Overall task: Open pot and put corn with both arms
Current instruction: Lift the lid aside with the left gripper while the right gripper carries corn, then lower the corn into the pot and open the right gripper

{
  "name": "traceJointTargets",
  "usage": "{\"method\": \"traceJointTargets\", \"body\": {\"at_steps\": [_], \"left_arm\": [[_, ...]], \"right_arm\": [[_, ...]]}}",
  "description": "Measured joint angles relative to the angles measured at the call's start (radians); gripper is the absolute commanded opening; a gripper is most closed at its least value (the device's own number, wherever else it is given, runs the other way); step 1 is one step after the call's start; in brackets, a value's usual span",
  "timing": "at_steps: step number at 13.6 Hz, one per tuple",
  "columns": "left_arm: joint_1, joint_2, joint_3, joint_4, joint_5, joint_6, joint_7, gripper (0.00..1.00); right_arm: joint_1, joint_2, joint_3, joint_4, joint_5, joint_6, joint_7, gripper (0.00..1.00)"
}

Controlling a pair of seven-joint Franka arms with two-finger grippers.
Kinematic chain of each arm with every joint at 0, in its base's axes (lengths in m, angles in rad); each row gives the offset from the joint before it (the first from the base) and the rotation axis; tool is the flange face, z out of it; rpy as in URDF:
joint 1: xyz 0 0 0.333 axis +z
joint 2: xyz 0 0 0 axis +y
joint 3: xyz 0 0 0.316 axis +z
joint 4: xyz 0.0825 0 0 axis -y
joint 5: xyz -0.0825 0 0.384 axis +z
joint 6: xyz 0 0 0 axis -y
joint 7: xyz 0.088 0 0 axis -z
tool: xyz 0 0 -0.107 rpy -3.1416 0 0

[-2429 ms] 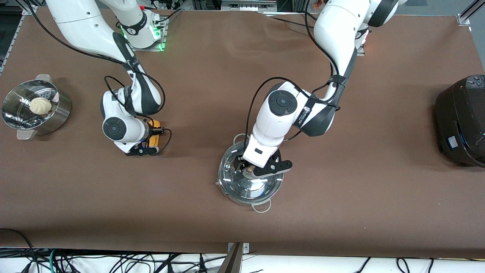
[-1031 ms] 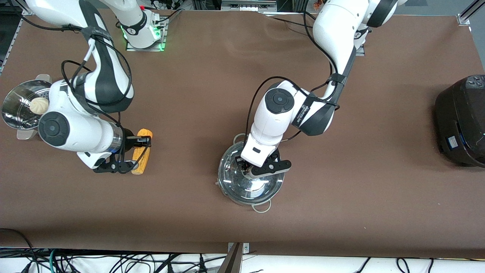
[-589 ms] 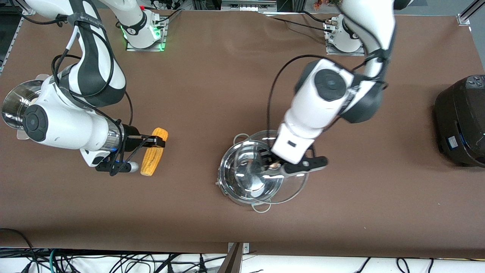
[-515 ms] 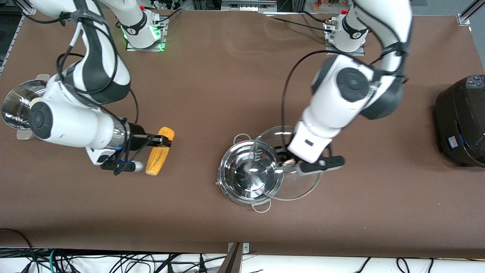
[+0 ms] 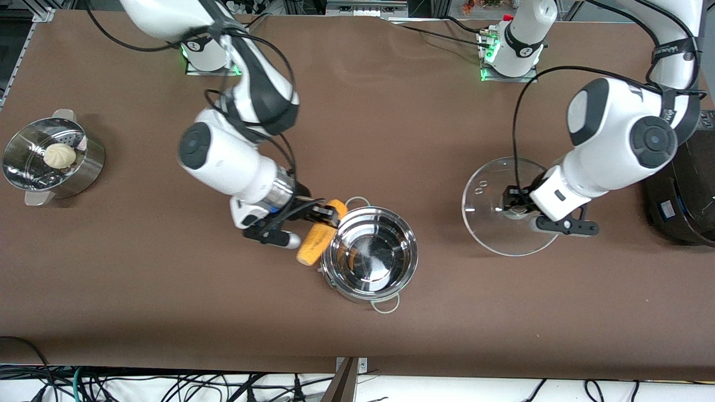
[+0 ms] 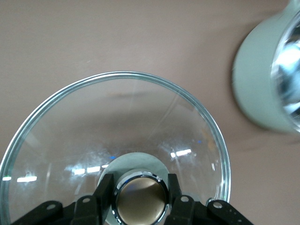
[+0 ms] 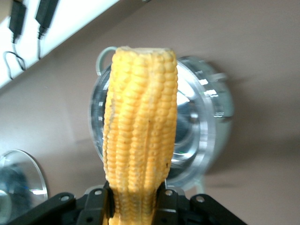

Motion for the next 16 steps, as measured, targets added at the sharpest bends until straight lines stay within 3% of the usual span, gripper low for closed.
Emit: {"method": "traceJointTargets", "body": {"at_steps": [2,5,9,10,11,13,16], "left_arm": [[0.05,-0.006,0.0,-0.116,-0.049,0.132,0.13,0.0],[0.08,0.023,-0.001,-0.29,-0.13,0.346,0.35,0.0],[0.097,0.115,0.021,-0.338,-0.185,0.391,0.499,0.0],[0.101,0.129,0.024,-0.337,-0.186,0.394,0.513,0.0],[0.103,0.135,0.025,-0.337,-0.186,0.394,0.522,0.31],[0.104,0.136,0.025,-0.337,-0.188,0.393,0.523,1.0],[0.1,0.136,0.033,-0.344,-0.188,0.39,0.524,1.0]], "right_arm": [[0.014,0.063,0.043,0.015,0.001,0.107,0.017,0.0],[0.034,0.128,0.052,0.026,0.001,0.188,0.021,0.0],[0.04,0.204,0.055,0.031,0.001,0.29,0.021,0.05],[0.044,0.22,0.056,0.031,0.001,0.311,0.021,0.36],[0.05,0.232,0.059,0.033,0.001,0.332,0.021,0.99],[0.069,0.247,0.062,0.034,0.001,0.352,0.022,1.0],[0.086,0.248,0.062,0.05,-0.016,0.36,0.023,1.0]]}}
